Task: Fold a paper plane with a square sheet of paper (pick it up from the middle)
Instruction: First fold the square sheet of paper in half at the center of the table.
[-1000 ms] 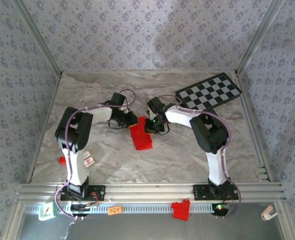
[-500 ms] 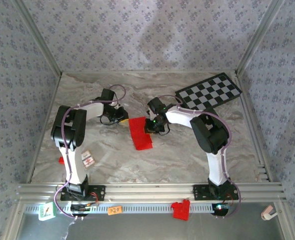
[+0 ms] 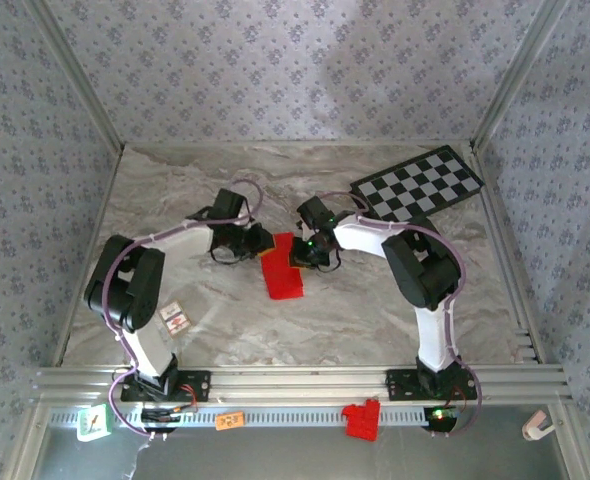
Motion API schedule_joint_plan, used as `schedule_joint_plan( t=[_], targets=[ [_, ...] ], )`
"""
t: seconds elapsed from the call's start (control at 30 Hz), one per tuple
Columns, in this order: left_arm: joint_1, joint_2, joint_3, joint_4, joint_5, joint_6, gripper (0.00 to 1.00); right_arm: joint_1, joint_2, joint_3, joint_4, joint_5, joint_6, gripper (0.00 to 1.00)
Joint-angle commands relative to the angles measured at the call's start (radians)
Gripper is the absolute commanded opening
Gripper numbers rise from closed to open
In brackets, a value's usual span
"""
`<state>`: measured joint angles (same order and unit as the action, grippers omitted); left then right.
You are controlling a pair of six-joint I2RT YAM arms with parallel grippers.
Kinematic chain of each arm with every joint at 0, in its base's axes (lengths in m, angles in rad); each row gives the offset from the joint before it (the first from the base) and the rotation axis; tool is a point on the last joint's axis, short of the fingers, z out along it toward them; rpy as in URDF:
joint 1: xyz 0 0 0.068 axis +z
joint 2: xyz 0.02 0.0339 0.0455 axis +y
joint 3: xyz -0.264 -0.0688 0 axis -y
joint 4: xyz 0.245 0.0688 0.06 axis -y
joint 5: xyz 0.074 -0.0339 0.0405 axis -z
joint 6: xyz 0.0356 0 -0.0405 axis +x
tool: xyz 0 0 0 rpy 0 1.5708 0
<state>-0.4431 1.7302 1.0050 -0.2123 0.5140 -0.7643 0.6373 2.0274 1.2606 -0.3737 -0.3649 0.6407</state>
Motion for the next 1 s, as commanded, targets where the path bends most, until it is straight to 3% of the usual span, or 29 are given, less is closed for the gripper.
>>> schedule_joint_plan(
  t=[0.0, 0.47, 0.7, 0.97],
  targets=[
    [-0.032, 0.005, -0.032, 0.013, 0.055, -0.082, 0.18, -0.023, 0.120, -0.118, -0.204, 0.201, 0.058, 0.13],
    [-0.043, 0.069, -0.032, -0.114, 0.023, 0.013, 0.17, -0.021, 0.131, -0.115, -0.217, 0.208, 0.053, 0.13],
    [0.005, 0.063, -0.089, -0.205, -0.091, 0.118, 0.15, -0.024, 0.142, -0.103, -0.223, 0.220, 0.035, 0.13],
    [0.019, -0.080, -0.093, -0.230, -0.078, 0.099, 0.15, -0.035, 0.139, -0.103, -0.249, 0.224, 0.021, 0.13]
  ],
)
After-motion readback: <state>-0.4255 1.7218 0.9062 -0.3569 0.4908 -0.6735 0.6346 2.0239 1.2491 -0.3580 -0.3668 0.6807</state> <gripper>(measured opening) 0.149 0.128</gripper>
